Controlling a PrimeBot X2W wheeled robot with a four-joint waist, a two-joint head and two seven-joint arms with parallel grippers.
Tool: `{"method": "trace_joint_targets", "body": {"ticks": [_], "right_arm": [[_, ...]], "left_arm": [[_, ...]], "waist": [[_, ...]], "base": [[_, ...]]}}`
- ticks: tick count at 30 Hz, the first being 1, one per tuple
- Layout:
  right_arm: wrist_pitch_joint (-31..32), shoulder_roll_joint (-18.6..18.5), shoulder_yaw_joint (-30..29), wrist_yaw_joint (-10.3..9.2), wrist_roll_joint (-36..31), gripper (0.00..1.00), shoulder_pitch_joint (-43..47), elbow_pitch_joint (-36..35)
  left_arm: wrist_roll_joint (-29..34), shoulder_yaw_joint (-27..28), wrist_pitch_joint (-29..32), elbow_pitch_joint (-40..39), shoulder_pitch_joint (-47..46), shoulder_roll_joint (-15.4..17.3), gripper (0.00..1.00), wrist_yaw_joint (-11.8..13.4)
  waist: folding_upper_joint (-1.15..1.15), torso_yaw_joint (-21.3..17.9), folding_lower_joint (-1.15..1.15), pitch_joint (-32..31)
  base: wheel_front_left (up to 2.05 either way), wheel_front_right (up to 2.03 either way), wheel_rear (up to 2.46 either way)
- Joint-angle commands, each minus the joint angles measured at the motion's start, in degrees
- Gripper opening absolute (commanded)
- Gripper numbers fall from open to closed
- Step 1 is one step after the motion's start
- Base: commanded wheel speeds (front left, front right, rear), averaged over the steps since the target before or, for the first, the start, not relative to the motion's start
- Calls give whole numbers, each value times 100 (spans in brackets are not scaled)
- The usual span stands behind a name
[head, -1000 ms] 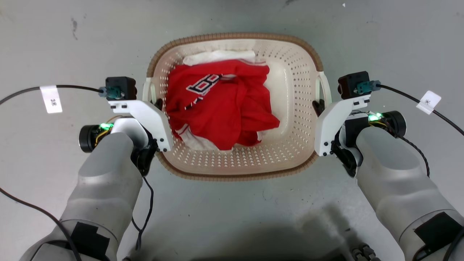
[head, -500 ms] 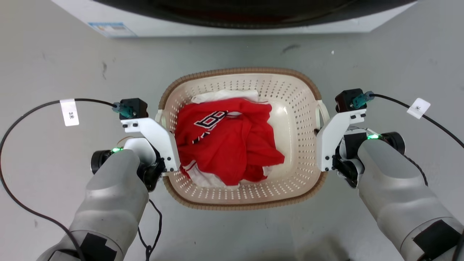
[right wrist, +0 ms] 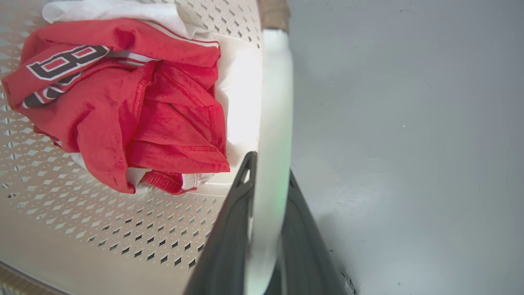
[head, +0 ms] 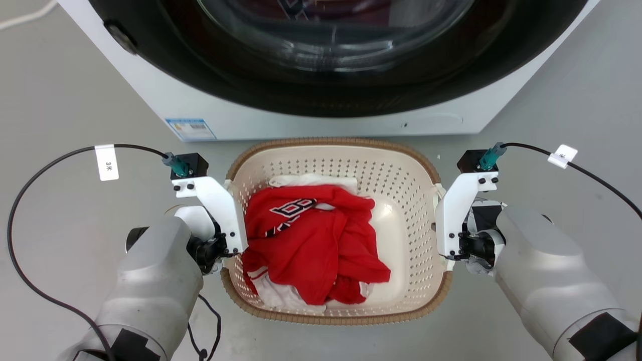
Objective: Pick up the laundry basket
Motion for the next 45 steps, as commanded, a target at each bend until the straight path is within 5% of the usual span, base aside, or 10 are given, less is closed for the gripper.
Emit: {"method": "trace_joint_targets", "body": {"ticks": [1, 24, 45], "right_arm": [[99, 272, 49, 96, 75, 0, 42, -67], [960, 274, 253, 96, 442, 0, 501, 75], [769, 276, 309, 96, 589, 0, 928, 131]], "left_arm": [[-101, -25, 38, -96, 20, -220, 0, -87], [-539, -442, 993, 10, 552, -366, 0, -88], [-861, -636, 1325, -2, 907, -438, 0, -88]], "waist": [[0, 20, 0, -383], [0, 170, 0, -2054], [0, 231, 0, -2282]], "base": [[0, 0, 0], [0, 0, 0], [0, 0, 0]]}}
